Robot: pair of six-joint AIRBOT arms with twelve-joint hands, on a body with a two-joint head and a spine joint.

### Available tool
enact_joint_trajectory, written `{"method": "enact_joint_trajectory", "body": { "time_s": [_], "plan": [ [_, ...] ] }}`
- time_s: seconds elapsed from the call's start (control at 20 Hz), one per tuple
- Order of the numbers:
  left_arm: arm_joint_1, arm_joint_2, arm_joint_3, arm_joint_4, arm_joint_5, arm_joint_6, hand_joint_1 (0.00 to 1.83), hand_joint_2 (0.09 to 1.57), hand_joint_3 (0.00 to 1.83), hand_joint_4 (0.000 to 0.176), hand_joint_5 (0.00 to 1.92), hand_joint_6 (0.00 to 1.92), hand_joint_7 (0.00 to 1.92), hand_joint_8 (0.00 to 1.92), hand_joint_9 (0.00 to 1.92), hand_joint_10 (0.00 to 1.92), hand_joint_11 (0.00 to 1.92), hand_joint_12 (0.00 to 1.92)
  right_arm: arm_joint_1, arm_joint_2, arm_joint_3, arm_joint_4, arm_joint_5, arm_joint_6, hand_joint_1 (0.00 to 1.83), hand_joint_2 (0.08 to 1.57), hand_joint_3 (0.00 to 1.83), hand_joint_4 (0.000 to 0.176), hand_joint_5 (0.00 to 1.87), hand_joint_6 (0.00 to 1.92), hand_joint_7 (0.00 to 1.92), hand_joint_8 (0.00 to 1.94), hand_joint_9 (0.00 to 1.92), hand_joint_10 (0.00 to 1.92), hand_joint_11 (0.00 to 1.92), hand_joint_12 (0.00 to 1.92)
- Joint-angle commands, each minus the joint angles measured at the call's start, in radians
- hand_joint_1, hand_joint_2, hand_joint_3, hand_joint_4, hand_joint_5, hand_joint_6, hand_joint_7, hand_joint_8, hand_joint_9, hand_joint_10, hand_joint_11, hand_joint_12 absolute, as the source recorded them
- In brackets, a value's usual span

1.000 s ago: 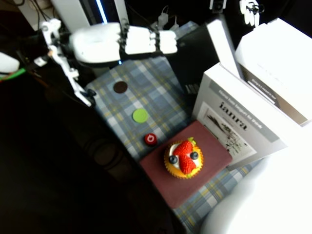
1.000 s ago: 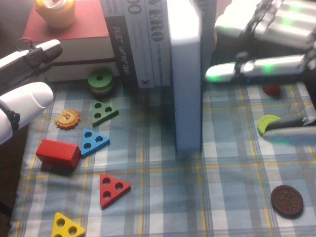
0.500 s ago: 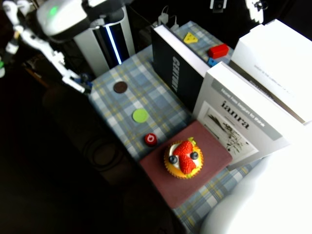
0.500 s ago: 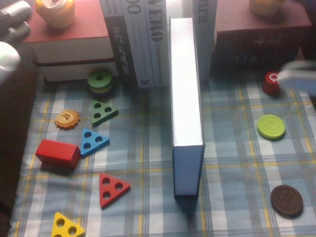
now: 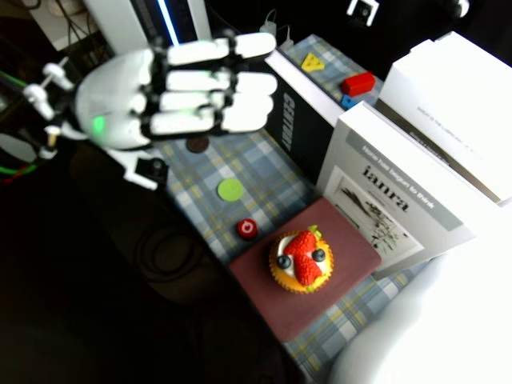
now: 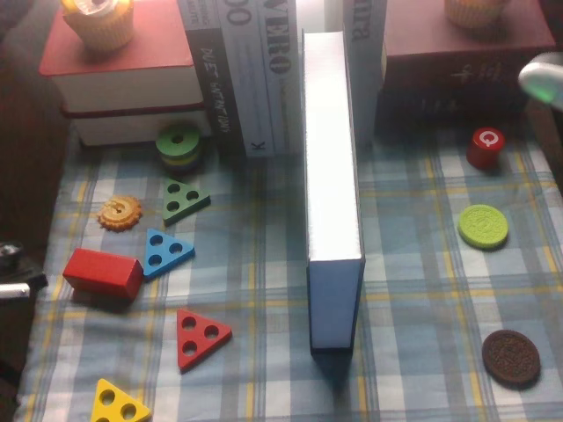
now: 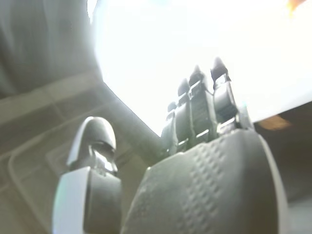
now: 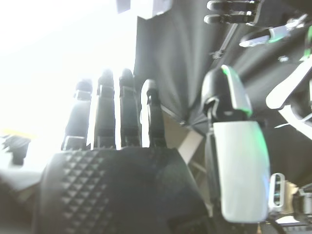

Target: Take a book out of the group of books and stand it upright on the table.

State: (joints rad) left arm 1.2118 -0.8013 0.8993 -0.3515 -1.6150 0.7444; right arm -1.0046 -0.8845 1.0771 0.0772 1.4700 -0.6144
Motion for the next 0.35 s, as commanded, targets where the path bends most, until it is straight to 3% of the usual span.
{"method": "enact_joint_trajectory", "body": {
  "time_s": [0.0,0.05,0.1,0.2,0.25,0.3],
  "plan": [
    [-0.020,0.000,0.002,0.029,-0.120,-0.010,0.38,1.21,0.02,0.020,0.02,0.00,0.15,0.00,0.20,0.00,0.09,0.13,0.001,-0.004,-0.002,0.017,0.183,0.007,0.76,1.18,0.00,0.079,0.22,0.00,0.45,0.01,0.39,0.00,0.21,0.11],
    [-0.052,0.004,-0.001,0.056,-0.120,0.001,0.29,1.20,0.01,0.116,0.07,0.01,0.06,0.00,0.03,0.00,0.00,0.01,-0.008,-0.004,-0.010,0.017,0.229,0.005,0.89,1.20,0.00,0.060,0.15,0.00,0.35,0.00,0.31,0.00,0.15,0.08],
    [-0.077,0.010,-0.006,0.078,-0.120,0.014,0.29,1.20,0.01,0.116,0.07,0.01,0.06,0.00,0.03,0.00,0.00,0.01,-0.018,0.000,-0.022,0.017,0.269,-0.006,0.89,1.20,0.00,0.060,0.15,0.00,0.35,0.00,0.31,0.00,0.15,0.08],
    [-0.130,0.013,-0.010,0.117,-0.120,0.042,0.21,1.24,0.01,0.036,0.17,0.01,0.13,0.01,0.06,0.01,0.04,0.01,-0.028,0.018,-0.056,0.010,0.293,-0.035,0.99,1.18,0.00,0.106,0.20,0.02,0.25,0.00,0.22,0.00,0.06,0.04],
    [-0.164,0.013,-0.009,0.142,-0.120,0.058,0.15,1.25,0.01,0.032,0.15,0.00,0.10,0.00,0.04,0.00,0.01,0.00,-0.023,0.026,-0.072,-0.015,0.293,-0.067,1.12,1.15,0.00,0.113,0.21,0.02,0.15,0.00,0.12,0.00,0.02,0.03],
    [-0.183,0.012,-0.008,0.155,-0.120,0.069,0.26,1.19,0.00,0.121,0.49,0.09,0.31,0.01,0.09,0.00,0.00,0.00,-0.016,0.030,-0.078,-0.035,0.293,-0.079,1.12,1.16,0.00,0.105,0.16,0.00,0.08,0.00,0.05,0.00,0.01,0.01]
  ]
}}
